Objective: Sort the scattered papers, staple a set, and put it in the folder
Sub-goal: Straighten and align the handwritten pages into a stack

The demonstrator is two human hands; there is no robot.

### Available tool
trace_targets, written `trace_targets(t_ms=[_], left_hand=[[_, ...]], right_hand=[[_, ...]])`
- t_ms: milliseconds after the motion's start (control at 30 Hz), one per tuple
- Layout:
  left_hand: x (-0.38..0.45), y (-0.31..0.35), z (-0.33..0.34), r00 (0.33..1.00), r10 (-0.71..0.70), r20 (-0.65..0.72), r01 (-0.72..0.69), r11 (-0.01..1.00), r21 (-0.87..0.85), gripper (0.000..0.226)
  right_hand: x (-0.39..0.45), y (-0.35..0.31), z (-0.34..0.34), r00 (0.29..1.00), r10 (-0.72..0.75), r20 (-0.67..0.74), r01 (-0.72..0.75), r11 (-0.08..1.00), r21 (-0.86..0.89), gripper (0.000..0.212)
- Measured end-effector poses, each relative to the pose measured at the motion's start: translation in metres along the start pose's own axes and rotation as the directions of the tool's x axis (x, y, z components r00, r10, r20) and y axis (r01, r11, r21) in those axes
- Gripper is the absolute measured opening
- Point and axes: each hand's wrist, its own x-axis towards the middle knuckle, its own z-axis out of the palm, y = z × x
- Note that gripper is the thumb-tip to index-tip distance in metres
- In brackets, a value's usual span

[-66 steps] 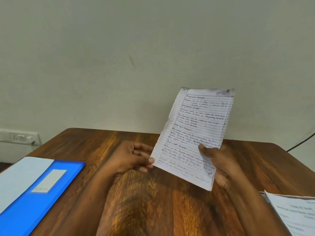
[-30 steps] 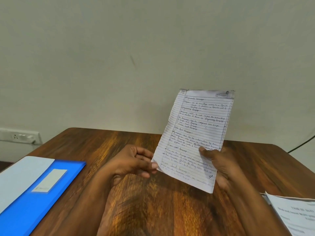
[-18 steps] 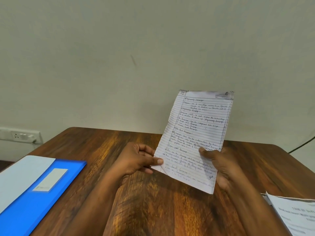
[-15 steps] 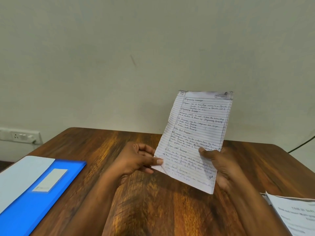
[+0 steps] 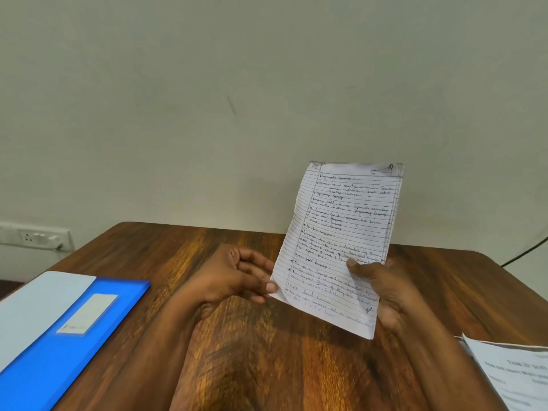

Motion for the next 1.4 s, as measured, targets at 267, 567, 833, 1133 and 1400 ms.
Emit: trace_targets(t_ms=[267, 567, 833, 1133, 1400], left_hand=[[0.002, -0.008, -0.010, 0.997, -0.066, 0.039, 0.065, 0.998, 0.020, 0.029], [0.006, -0.012, -0.005, 0.992, -0.079, 0.098, 0.070, 0.993, 0.091, 0.041], [0.009, -0.018, -0.011, 0.985, -0.107, 0.138, 0.075, 0.973, 0.218, 0.035], [0.015, -0.025, -0.005, 0.997, 0.009, 0.081, -0.035, 0.945, 0.326, 0.049], [0.025, -0.039, 0.018, 0.972, 0.223, -0.077, -0.214, 0.970, 0.112, 0.070]], right_hand=[[0.000, 0.000, 0.002, 1.000, -0.025, 0.012, 0.025, 1.000, 0.007, 0.027], [-0.003, -0.003, 0.001, 0.999, -0.044, 0.019, 0.044, 0.999, 0.010, 0.026], [-0.007, 0.000, 0.003, 0.997, -0.027, 0.074, 0.027, 1.000, 0.004, 0.026], [-0.014, 0.009, 0.017, 0.967, -0.002, 0.255, 0.012, 0.999, -0.037, 0.032], [-0.021, 0.022, 0.030, 0.960, -0.056, 0.273, 0.046, 0.998, 0.044, 0.035]])
